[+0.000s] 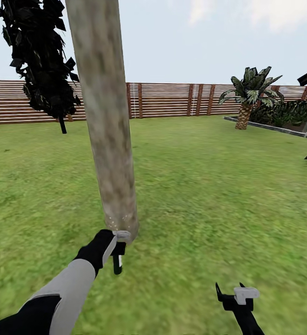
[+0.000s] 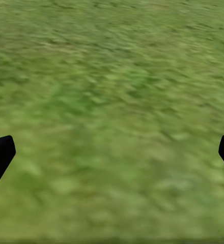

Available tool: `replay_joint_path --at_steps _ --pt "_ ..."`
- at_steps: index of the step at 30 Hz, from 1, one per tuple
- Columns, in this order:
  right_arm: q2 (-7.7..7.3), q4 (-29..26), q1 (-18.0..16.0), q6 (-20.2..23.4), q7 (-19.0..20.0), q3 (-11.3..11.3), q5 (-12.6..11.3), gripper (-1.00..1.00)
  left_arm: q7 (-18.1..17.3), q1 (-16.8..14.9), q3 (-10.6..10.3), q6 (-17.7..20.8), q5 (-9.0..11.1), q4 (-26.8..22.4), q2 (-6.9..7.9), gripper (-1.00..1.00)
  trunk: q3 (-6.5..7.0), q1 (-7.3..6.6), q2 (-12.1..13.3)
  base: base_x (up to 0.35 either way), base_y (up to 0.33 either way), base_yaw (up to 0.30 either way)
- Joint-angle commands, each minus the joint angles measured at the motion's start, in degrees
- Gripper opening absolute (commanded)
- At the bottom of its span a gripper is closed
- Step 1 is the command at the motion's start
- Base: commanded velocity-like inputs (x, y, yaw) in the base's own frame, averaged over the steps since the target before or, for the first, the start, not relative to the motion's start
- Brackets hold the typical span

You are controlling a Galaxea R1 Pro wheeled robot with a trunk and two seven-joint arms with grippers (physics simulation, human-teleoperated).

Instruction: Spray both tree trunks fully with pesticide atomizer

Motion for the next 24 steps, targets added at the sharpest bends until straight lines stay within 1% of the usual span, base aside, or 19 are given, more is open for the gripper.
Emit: replay_joint_path --at_steps 1,2,4,5,6,7,9,12,15,17,19,20,21,22,23,24 --pt "0.00 0.0 0.0 0.0 0.0 0.0 0.0 1.00 0.0 0.4 0.1 0.1 0.2 -3.3 0.70 -1.00 0.00 0.00 0.0 -0.253 0.078 0.000" --pt "0.00 0.0 0.0 0.0 0.0 0.0 0.0 1.00 0.0 0.6 -0.1 0.1 0.2 -4.7 1.11 -1.00 0.00 0.00 0.0 -0.217 0.066 0.000" --pt "0.00 0.0 0.0 0.0 0.0 0.0 0.0 1.00 0.0 0.7 -0.2 0.3 0.1 -5.7 1.26 -1.00 0.00 0.00 0.0 -0.114 0.035 0.000" --pt "0.00 0.0 0.0 0.0 0.0 0.0 0.0 1.00 0.0 0.3 -0.2 0.4 0.1 -6.1 0.99 -1.00 0.00 0.00 0.0 -0.046 0.014 0.000" --pt "0.00 0.0 0.0 0.0 0.0 0.0 0.0 1.00 0.0 -0.1 -0.3 0.5 0.1 -6.4 -0.04 -1.00 0.00 0.00 0.0 -0.015 0.005 0.000" --pt "0.00 0.0 0.0 0.0 0.0 0.0 0.0 1.00 0.0 -0.9 -0.2 0.5 0.2 -6.5 -0.71 -1.00 0.00 0.00 0.0 -0.008 0.002 0.000" --pt "0.00 0.0 0.0 0.0 0.0 0.0 0.0 1.00 0.0 -2.1 -0.2 0.6 0.3 -6.5 -1.18 -1.00 0.00 0.00 0.0 -0.004 0.001 0.000" --pt "0.00 0.0 0.0 0.0 0.0 0.0 0.0 1.00 0.0 -3.2 -0.2 0.8 0.3 -6.5 -1.41 -1.00 0.00 0.00 0.0 -0.001 0.000 0.000" --pt "0.00 0.0 0.0 0.0 0.0 0.0 0.0 1.00 0.0 -3.3 -0.3 2.5 0.3 -6.5 -0.83 -1.00 0.00 0.00 0.0 0.000 0.000 0.000" --pt "0.00 0.0 0.0 0.0 0.0 0.0 0.0 1.00 0.0 -3.1 -0.1 5.0 0.3 -7.7 0.56 -1.00 0.00 0.00 0.0 0.000 0.000 0.000" --pt "0.00 0.0 0.0 0.0 0.0 0.0 0.0 1.00 -0.1 -2.6 -0.4 7.2 0.3 -10.9 2.43 -1.00 0.00 0.00 0.0 0.000 0.000 0.000" --pt "0.00 0.0 0.0 0.0 0.0 0.0 0.0 1.00 -0.3 -2.5 -0.5 7.6 0.3 -12.1 3.02 -1.00 0.00 0.00 0.0 0.000 0.000 0.000" --pt "0.00 0.0 0.0 0.0 0.0 0.0 0.0 1.00 -1.7 -2.3 -0.6 8.0 0.3 -13.4 4.20 -1.00 0.00 0.00 0.0 0.000 0.000 0.000" --pt "0.00 0.0 0.0 0.0 0.0 0.0 0.0 1.00 -3.8 -2.0 -0.8 7.9 0.1 -13.9 4.67 -1.00 0.00 0.00 0.0 0.000 0.000 0.000" --pt "0.00 0.0 0.0 0.0 0.0 0.0 0.0 1.00 -5.3 -1.5 -1.3 7.8 0.0 -14.1 4.81 -1.00 0.00 0.00 0.0 0.000 0.000 0.000" --pt "0.00 0.0 0.0 0.0 0.0 0.0 0.1 1.00 -6.8 -0.9 -2.4 7.7 -0.1 -14.2 4.90 -1.00 0.00 0.00 0.0 0.000 0.000 0.000"
